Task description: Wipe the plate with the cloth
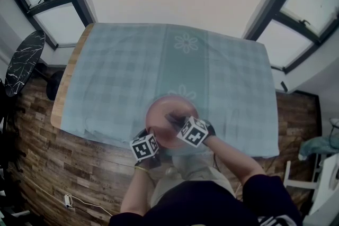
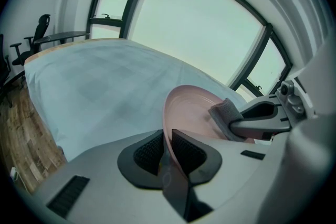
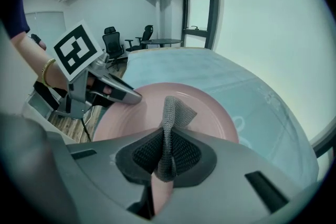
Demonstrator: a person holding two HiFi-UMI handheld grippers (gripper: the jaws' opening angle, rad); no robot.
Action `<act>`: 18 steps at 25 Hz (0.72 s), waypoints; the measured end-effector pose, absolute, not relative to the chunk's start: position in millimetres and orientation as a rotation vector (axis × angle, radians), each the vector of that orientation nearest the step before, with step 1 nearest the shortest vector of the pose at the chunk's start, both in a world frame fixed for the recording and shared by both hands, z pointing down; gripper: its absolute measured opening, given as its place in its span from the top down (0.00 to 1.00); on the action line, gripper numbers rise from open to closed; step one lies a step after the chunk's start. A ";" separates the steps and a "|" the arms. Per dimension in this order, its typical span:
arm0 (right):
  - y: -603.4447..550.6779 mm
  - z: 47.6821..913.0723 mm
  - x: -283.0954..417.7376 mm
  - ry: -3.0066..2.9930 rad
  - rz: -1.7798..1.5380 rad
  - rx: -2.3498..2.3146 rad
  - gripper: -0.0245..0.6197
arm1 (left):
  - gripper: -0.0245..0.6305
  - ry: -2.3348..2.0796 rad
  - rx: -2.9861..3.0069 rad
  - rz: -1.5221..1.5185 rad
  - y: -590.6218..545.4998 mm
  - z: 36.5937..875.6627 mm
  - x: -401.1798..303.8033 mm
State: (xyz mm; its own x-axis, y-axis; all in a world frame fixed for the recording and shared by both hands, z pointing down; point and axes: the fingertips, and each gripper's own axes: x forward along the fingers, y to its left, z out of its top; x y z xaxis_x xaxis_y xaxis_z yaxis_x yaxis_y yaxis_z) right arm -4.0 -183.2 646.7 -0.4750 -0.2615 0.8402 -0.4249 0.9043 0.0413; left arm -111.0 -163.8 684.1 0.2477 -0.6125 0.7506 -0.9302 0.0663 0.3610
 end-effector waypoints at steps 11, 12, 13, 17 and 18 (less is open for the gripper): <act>-233.0 658.0 33.7 -1.967 0.133 0.605 0.91 | 0.88 -1.447 1.635 0.453 -164.3 686.8 -111.3; -235.7 659.1 36.3 -1.956 0.127 0.615 0.91 | 0.88 -1.446 1.635 0.453 -164.0 687.0 -111.0; -237.6 659.7 38.3 -1.946 0.124 0.622 0.91 | 0.88 -1.446 1.636 0.454 -163.8 687.1 -111.0; -240.3 663.3 43.6 -1.905 0.109 0.614 0.91 | 0.88 -1.448 1.639 0.454 -164.1 686.8 -111.6; -239.5 665.6 44.5 -1.896 0.105 0.603 0.91 | 0.88 -1.448 1.638 0.454 -164.3 686.7 -111.7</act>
